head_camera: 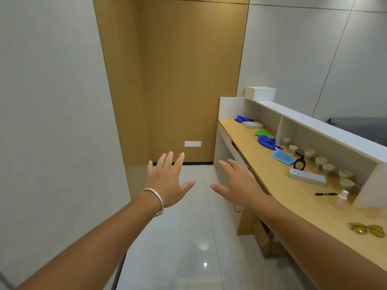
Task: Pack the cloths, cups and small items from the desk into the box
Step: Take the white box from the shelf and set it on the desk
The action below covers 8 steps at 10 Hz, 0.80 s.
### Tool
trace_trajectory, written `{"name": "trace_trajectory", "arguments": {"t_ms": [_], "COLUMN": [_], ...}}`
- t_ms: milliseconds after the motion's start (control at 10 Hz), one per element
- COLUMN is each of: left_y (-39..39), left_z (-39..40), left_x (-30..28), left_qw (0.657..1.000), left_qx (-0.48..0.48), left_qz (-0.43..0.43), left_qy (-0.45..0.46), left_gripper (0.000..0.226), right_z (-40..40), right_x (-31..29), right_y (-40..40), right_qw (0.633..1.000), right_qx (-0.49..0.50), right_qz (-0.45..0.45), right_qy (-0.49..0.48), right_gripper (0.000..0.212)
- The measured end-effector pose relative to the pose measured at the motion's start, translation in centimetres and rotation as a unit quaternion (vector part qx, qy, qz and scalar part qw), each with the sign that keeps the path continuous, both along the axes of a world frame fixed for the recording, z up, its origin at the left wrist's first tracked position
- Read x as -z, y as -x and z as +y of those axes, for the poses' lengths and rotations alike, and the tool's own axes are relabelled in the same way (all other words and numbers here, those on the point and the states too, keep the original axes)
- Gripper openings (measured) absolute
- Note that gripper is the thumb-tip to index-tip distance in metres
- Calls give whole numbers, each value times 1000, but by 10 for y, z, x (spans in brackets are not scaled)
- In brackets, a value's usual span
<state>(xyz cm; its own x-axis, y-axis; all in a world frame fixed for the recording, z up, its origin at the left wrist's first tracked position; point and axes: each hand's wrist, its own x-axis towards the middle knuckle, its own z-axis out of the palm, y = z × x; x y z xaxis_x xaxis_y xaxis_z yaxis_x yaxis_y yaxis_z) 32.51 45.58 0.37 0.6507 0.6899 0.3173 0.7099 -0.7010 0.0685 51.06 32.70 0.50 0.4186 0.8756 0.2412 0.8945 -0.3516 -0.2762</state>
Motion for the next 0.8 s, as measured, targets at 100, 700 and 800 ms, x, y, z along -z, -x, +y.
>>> {"name": "trace_trajectory", "arguments": {"t_ms": [100,700,800], "left_y": [-30,-236,-283], "left_z": [67,371,419], "left_x": [-7,5,-1], "left_qw": [1000,1000,1000], "left_qx": [4,-6,-14], "left_qz": [-1,2,-4], "left_qy": [-4,4,9], "left_gripper": [83,82,83], "right_z": [62,381,431], "right_x": [-7,-4,-13], "right_y": [-29,-235,-286], "right_qw": [1000,999,999], "right_qx": [9,-17,-15], "right_qz": [0,-11,-12], "right_qy": [2,-28,-27], "right_gripper": [82,80,80]}}
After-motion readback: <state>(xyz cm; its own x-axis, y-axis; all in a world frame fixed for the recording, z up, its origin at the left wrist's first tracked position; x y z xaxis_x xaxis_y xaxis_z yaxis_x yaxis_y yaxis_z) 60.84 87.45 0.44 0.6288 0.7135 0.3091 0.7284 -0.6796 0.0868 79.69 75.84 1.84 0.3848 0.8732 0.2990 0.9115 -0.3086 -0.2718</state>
